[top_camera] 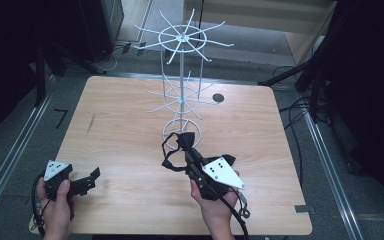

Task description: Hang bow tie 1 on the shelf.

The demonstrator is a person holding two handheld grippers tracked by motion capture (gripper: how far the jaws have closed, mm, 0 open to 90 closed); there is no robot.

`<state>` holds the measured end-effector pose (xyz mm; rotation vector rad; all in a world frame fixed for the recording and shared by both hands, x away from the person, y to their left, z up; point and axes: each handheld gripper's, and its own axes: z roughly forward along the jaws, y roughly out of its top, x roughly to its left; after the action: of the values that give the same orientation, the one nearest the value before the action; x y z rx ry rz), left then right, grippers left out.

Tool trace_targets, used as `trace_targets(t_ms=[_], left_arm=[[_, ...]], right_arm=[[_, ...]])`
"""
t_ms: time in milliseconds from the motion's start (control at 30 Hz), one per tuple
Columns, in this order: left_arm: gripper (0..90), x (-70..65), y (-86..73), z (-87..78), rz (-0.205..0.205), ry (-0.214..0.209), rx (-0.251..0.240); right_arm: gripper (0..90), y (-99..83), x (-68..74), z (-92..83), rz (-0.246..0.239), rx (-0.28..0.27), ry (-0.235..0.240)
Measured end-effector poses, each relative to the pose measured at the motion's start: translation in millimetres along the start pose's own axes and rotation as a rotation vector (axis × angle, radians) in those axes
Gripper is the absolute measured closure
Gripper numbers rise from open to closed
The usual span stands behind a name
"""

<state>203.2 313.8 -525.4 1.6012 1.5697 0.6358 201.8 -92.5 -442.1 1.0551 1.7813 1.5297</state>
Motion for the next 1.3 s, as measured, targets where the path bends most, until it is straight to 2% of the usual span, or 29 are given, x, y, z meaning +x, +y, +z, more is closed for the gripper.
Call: trace_targets(t_ms=[567, 1033, 1300], left_arm=[[0.0, -0.1, 0.0, 0.0, 0.002, -0.001, 0.000], [0.0, 0.2, 0.1, -0.1, 0.002, -0.002, 0.003], [0.0, 0.7, 0.1, -0.2, 0.001, -0.006, 0.005]], right_arm=[[77.3, 12.8, 3.0, -4.9, -0.003, -0.043, 0.000], [77.1, 21.5, 4.7, 2.4, -0.003, -0.054, 0.001], [77.1, 22.5, 3.5, 9.6, 0.007, -0.038, -0.005]])
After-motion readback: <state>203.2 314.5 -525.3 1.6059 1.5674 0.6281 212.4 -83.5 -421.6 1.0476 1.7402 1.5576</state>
